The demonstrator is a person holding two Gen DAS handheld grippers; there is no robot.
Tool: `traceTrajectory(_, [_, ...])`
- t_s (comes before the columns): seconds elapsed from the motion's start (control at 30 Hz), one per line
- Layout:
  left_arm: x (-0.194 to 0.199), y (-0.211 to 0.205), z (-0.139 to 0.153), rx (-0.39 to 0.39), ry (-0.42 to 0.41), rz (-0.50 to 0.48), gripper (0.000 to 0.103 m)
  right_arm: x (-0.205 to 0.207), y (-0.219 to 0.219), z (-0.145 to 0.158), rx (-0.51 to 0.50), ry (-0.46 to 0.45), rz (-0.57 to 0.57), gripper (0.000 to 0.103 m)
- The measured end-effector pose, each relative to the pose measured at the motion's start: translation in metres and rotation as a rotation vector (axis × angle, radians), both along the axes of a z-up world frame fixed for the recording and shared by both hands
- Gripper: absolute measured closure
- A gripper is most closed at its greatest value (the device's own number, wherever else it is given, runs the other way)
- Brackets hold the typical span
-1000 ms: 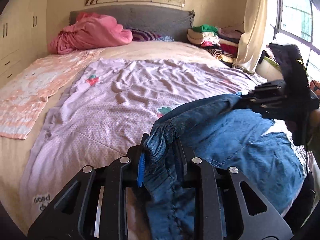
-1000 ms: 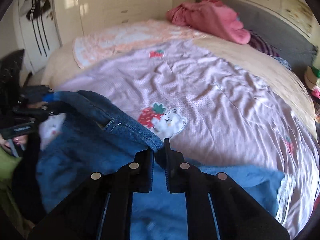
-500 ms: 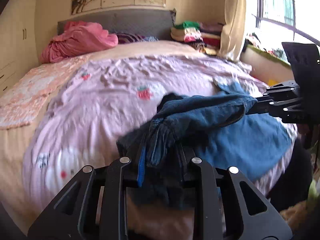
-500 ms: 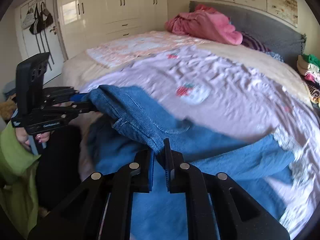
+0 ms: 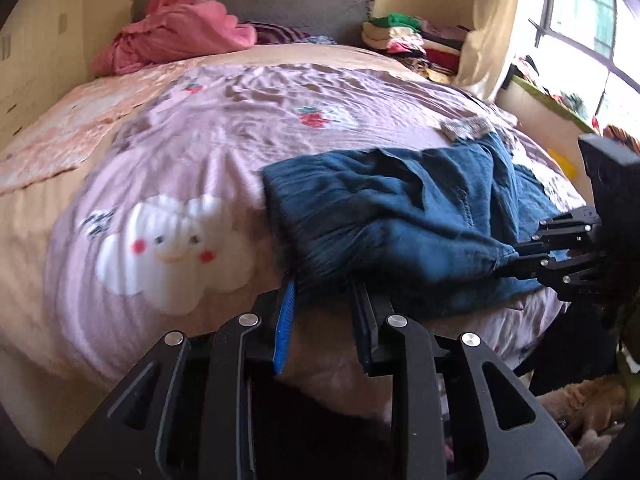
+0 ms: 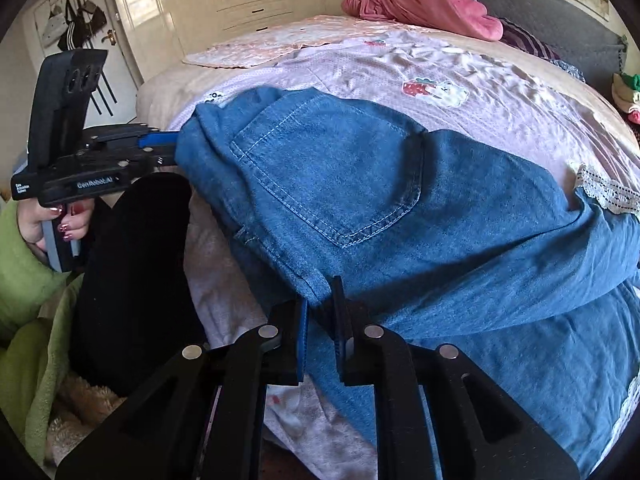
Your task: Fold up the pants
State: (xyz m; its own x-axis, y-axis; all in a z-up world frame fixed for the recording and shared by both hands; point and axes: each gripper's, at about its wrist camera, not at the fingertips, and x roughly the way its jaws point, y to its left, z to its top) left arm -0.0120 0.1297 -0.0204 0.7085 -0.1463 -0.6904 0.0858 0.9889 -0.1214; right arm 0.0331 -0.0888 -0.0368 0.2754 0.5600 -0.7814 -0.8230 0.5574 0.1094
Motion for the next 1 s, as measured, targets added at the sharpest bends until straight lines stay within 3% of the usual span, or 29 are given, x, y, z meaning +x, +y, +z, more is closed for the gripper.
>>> traceTrajectory(0.2, [-0.017,0.021,0.025,-0.049,-0.029,0.086,0.084,-0.008,0.001,-0.004,0.015,0.021,0.009,0.089])
traceTrajectory(0.33, [0.0,-0.01,0.05,-0.058,-0.066,-0.002,0.084,-0.005,0.001,-0.007,0.031,0.059,-0.007,0.082])
traceTrajectory(0.43, [0.027,-0.036,0.054,-0.124,-0.052,-0.082,0.084,-0.008,-0.004,-0.003,0.059,0.075,-0.009,0.079])
traceTrajectory(0.5, [0.042,-0.051,0.048,-0.132,-0.022,-0.119,0.084,-0.008,-0.011,0.001,0.077,0.092,-0.018,0.073])
traceTrajectory(0.57, [0.051,-0.065,0.034,-0.056,0.015,-0.12,0.084,-0.008,-0.023,0.008,0.118,0.115,-0.036,0.068])
traceTrajectory(0.7, [0.048,-0.063,-0.005,-0.014,0.123,-0.114,0.084,-0.005,-0.046,0.022,0.138,0.083,-0.103,0.059])
traceTrajectory(0.83, [0.034,-0.059,-0.022,-0.027,0.138,-0.108,0.084,0.007,-0.055,0.036,0.184,0.06,-0.177,0.054])
traceTrajectory(1.0, [0.031,-0.057,-0.03,-0.023,0.126,-0.103,0.083,0.026,-0.031,0.032,0.132,0.043,-0.201,0.05])
